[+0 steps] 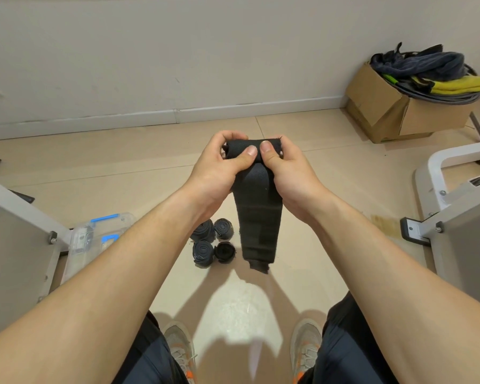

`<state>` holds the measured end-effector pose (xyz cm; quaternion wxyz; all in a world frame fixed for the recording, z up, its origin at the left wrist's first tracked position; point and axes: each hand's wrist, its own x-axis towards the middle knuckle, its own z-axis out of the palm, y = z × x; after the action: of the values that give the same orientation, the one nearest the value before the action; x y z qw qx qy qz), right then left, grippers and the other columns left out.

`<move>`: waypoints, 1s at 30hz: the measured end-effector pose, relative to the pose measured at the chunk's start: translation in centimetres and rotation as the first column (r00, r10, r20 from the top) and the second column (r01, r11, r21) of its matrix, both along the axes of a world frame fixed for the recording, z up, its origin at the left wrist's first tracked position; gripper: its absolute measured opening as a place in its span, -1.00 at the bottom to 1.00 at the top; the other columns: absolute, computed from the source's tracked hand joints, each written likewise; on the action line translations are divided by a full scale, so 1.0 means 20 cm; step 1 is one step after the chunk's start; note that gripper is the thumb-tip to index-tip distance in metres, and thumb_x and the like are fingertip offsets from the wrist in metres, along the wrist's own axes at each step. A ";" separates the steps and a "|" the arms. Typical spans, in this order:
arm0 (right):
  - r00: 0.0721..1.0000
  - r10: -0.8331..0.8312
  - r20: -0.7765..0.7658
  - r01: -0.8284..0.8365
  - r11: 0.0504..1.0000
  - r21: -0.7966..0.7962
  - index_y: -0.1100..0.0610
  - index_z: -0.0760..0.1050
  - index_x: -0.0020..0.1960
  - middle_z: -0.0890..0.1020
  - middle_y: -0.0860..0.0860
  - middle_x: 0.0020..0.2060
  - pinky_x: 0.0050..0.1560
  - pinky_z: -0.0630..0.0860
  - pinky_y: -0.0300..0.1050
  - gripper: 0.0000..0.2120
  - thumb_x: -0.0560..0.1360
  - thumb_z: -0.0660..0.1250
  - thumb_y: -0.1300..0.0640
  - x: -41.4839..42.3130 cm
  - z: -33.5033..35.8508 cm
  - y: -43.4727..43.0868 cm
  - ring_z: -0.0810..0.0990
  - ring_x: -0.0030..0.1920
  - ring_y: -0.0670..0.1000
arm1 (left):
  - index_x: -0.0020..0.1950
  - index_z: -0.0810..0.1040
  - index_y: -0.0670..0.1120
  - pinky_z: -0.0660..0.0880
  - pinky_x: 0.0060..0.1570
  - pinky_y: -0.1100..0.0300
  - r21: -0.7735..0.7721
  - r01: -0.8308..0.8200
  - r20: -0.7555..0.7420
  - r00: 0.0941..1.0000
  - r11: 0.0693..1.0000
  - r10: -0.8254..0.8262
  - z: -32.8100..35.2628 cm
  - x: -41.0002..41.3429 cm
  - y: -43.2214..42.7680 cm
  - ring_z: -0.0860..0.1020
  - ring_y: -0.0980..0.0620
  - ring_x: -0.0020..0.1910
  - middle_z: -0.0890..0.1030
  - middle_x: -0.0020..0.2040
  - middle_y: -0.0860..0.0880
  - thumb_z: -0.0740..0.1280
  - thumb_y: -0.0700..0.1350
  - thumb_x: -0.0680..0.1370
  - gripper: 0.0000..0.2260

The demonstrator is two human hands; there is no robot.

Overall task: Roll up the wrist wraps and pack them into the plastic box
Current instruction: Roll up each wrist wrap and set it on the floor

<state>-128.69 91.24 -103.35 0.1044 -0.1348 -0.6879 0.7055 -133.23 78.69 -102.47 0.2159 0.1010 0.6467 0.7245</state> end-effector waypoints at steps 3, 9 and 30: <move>0.999 0.024 -0.035 -0.024 1.000 0.010 0.10 0.50 0.02 0.66 0.24 -0.03 0.17 0.57 0.29 -0.82 0.54 0.28 0.00 0.00 0.00 0.00 0.66 -0.01 0.18 | 0.23 0.59 -0.12 0.58 0.21 -0.07 -0.084 0.016 0.079 0.997 0.996 -0.009 0.01 0.00 0.01 0.70 -0.05 0.07 0.71 0.10 -0.08 0.36 0.25 0.48 -0.48; 0.998 0.044 -0.045 -0.046 0.998 -0.049 0.10 0.50 0.12 0.62 0.15 -0.03 0.03 0.57 0.05 -0.91 0.67 0.26 0.24 0.01 0.00 0.00 0.61 -0.02 0.09 | 0.14 0.56 -0.17 0.54 0.25 -0.26 -0.021 -0.095 -0.019 0.995 0.995 0.094 -0.02 -0.01 0.01 0.67 -0.24 0.11 0.67 0.11 -0.26 0.38 0.09 0.59 -0.67; 0.993 -0.094 -0.067 0.101 0.990 0.100 0.23 0.43 0.00 0.58 0.07 -0.18 0.05 0.57 0.23 -0.65 0.54 0.29 -0.08 -0.01 -0.01 -0.01 0.57 -0.14 0.04 | 0.29 0.55 -0.21 0.57 0.23 -0.07 0.012 0.037 0.068 0.997 0.999 -0.038 0.00 -0.01 0.01 0.68 -0.09 0.10 0.69 0.14 -0.17 0.41 0.01 0.56 -0.60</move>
<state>-128.91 91.10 -103.54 0.1669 -0.1406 -0.7123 0.6671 -133.43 78.81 -102.41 0.2509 0.0896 0.6331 0.7268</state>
